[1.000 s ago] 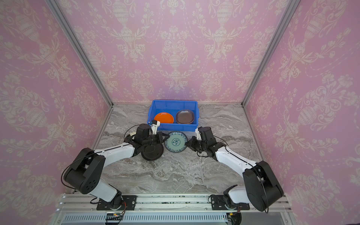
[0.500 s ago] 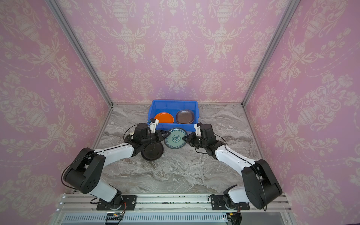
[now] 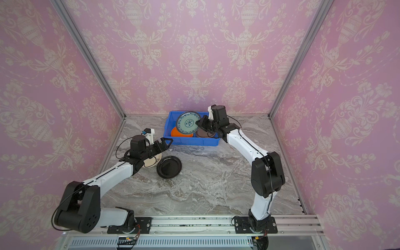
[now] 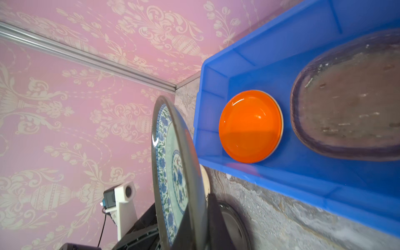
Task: Place the plates into the plastic bin on the countertop
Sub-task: Place the plate in the plastic bin.
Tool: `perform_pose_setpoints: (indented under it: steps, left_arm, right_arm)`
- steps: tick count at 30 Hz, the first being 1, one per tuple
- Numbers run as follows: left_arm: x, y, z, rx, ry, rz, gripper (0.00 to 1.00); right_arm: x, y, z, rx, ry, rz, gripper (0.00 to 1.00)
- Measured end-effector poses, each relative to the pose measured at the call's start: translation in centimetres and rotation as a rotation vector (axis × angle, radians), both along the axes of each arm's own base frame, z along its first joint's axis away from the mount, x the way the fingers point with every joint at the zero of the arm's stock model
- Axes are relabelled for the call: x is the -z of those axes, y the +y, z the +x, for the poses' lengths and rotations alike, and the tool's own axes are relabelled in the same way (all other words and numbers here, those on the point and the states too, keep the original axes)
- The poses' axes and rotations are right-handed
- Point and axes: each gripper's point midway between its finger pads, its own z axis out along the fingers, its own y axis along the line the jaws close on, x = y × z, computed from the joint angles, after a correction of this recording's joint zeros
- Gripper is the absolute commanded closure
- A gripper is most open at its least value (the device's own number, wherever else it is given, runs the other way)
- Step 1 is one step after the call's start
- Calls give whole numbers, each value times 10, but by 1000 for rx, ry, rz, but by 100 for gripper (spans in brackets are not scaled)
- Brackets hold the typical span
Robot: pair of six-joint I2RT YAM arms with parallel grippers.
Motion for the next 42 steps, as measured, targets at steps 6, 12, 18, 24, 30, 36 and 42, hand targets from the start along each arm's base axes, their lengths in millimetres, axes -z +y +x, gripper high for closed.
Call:
perform_pose_setpoints:
  steps: [6, 12, 18, 24, 30, 36, 42]
  left_arm:
    - [-5, 23, 18, -50, -16, 23, 1]
    - [-8, 42, 26, -94, -29, 20, 1]
    - [-2, 40, 28, -82, -24, 13, 1]
    - [1, 40, 29, -81, -15, 13, 1]
    - [3, 40, 29, -82, -12, 14, 1]
    - [3, 40, 29, -82, -11, 14, 1]
    - [5, 40, 29, -82, -5, 14, 1]
  right_arm:
    - [48, 25, 61, -2, 43, 6, 100]
    - [105, 40, 85, -9, 113, -3, 100]
    - [134, 52, 94, -32, 144, 8, 100]
    - [152, 66, 103, -51, 144, 11, 100]
    - [159, 71, 100, -58, 166, 0, 100]
    - [154, 71, 101, -60, 165, -2, 95]
    - [161, 69, 96, -65, 194, -27, 92]
